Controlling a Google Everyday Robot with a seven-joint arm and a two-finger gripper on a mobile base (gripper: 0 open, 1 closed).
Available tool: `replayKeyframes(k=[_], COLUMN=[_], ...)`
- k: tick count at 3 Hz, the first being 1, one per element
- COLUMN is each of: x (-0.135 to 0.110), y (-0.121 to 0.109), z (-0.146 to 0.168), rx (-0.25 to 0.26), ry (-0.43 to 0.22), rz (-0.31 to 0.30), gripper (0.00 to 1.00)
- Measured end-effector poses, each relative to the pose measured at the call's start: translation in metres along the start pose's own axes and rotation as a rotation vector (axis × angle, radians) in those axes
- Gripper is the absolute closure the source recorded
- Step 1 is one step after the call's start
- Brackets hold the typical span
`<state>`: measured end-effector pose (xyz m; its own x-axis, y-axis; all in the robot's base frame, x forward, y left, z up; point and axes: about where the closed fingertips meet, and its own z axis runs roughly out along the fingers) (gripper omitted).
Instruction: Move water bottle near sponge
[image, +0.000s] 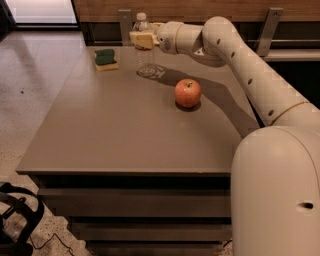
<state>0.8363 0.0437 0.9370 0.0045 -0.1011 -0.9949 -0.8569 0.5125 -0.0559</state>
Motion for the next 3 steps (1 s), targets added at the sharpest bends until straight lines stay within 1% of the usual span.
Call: replayKeyframes(k=[1,2,3], x=[-0.0001,0.0003,0.0003], y=[0.0000,0.0020,0.0020], z=[0.0000,0.0028,0.0029], rx=[0.000,-0.004,-0.005], ry=[0.000,0.000,0.000], rz=[0.000,0.001,0.001], gripper=[0.12,0.00,0.00])
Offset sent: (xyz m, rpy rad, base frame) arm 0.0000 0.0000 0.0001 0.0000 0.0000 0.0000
